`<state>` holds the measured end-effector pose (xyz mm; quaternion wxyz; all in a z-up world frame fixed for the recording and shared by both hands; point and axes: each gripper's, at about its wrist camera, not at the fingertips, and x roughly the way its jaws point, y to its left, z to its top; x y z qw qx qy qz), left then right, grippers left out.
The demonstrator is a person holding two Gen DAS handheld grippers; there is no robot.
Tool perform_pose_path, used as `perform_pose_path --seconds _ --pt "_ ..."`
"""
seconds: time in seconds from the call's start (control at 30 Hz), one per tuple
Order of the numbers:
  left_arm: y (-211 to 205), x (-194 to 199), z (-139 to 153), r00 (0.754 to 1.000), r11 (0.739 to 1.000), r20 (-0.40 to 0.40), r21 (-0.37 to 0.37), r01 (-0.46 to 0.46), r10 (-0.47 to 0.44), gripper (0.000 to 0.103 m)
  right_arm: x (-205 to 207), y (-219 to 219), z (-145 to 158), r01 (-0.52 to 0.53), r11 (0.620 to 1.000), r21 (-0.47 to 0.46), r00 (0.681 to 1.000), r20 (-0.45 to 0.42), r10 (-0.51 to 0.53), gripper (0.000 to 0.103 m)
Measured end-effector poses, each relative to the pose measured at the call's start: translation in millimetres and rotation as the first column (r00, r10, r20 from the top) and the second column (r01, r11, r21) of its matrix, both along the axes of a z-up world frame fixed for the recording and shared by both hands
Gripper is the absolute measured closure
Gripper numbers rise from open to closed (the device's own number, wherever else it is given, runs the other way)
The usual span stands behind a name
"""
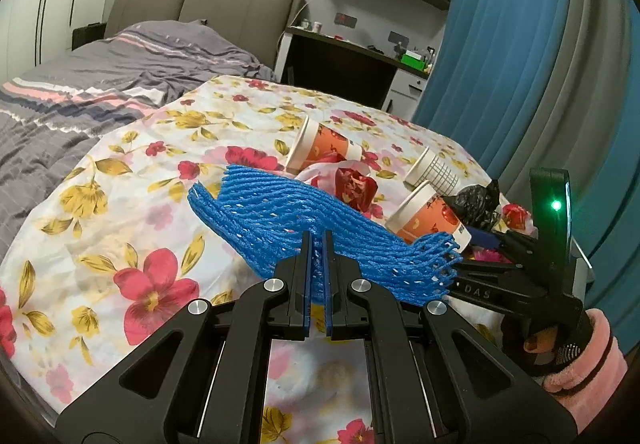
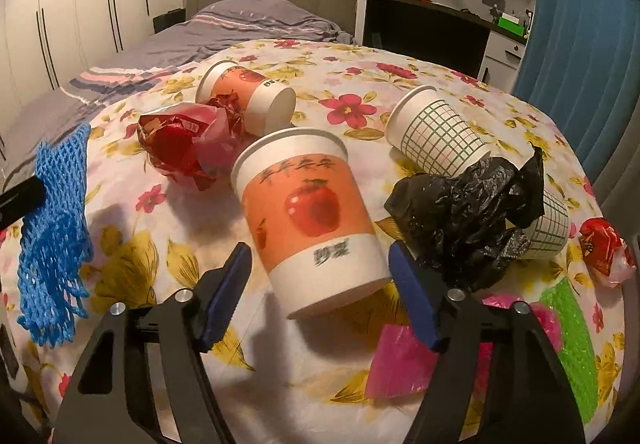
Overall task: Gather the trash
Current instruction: 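Grasp the orange apple-print paper cup with the right tool while the left holds the net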
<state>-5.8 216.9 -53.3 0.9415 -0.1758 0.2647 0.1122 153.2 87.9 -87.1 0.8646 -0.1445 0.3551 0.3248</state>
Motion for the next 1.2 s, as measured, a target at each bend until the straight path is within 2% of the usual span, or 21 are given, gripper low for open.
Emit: perform_pose_path --seconds 0.17,0.47,0.83,1.2 --pt "-0.3 1.8 -0.7 1.000 1.000 -0.002 -0.001 0.002 -0.002 0.099 5.6 1.7 2.0 -0.003 1.000 0.025 1.000 -0.023 0.004 0.034" --pt "-1.4 3.1 -0.6 1.000 1.000 -0.004 0.002 0.001 -0.001 0.099 -3.3 -0.9 4.0 -0.018 0.999 0.038 1.000 0.005 0.018 0.042" --pt "-4.5 3.6 5.7 1.000 1.000 0.010 0.014 0.008 -0.008 0.099 -31.2 -36.5 37.4 0.007 0.984 0.176 0.998 0.054 -0.017 0.042" --pt "-26.6 -0.7 20.3 0.998 0.998 0.045 0.038 0.043 -0.045 0.099 -61.0 -82.4 66.0 0.049 0.964 0.262 0.993 0.092 -0.075 0.042"
